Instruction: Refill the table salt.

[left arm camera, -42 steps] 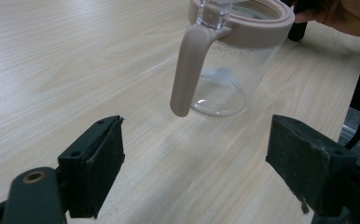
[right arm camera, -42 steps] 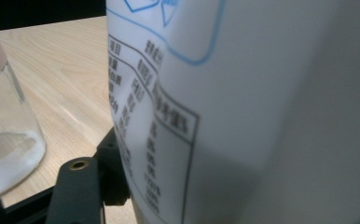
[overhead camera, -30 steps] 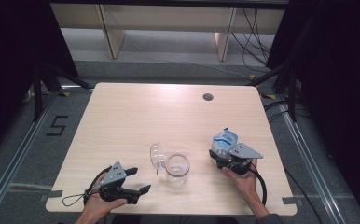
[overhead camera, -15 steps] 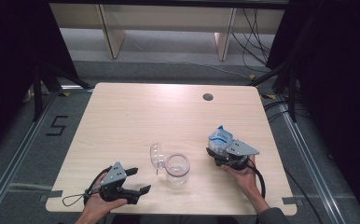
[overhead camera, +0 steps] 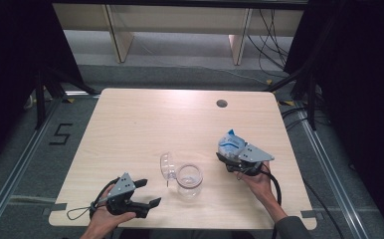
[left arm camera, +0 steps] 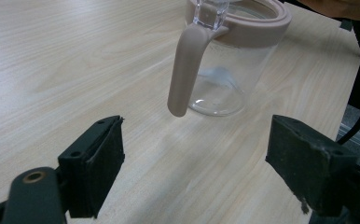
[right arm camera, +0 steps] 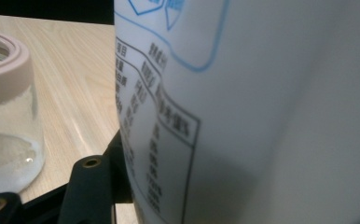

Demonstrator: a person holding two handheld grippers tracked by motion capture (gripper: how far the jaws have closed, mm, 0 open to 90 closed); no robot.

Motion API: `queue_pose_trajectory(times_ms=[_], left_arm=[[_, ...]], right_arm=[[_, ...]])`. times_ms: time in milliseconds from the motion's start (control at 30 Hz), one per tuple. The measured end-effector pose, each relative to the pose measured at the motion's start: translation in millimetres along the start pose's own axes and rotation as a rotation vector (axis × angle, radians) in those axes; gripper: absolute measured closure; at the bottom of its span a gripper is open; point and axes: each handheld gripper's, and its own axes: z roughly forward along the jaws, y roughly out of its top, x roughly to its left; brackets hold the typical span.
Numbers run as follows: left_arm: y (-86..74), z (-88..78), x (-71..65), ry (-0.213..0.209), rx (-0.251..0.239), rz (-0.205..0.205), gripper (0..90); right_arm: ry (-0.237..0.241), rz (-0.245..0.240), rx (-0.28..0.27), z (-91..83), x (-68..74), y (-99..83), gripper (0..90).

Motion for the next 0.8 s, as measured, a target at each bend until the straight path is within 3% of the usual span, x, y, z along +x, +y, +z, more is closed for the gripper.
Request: queue_pose_trajectory(times_ms=[67,167,200,233,467,533,733,800], left_arm=[[0.0,0.0,0.1,0.0,-0.001,-0.001,18.2],[-0.1,0.0,0.1,0.0,-0.003,-0.002,18.2],[-0.2,0.1,0.1,-0.001,-0.004,-0.002,18.2],[-0.4,0.4,0.0,-0.001,-0.01,-0.003,18.2],[0.0,-0.1,0.3,-0.001,-0.001,0.0,18.2],[0.1,0.0,0.4,-0.003,0.0,0.005,18.2],[0.1,-0.7,-0.2,0.009,0.004,0.001,18.2],[-0.2,0.0,0.2,0.0,-0.003,0.0,18.2]], right_arm=[[0.012,0.004,-0.008,0.8,2.6,3.4,42.0],[0.016,-0.054,-0.008,2.9,1.8,6.4,42.0],[0.023,-0.038,-0.011,3.5,3.9,7.8,42.0],[0.012,-0.076,-0.009,4.8,3.0,8.4,42.0],[0.033,-0.106,0.001,7.2,6.3,11.0,42.1],[0.034,-0.105,0.006,6.7,8.3,12.2,42.1],[0.022,-0.189,0.012,8.2,10.9,20.0,42.1],[0.015,-0.191,0.019,7.6,13.3,21.2,42.2]])
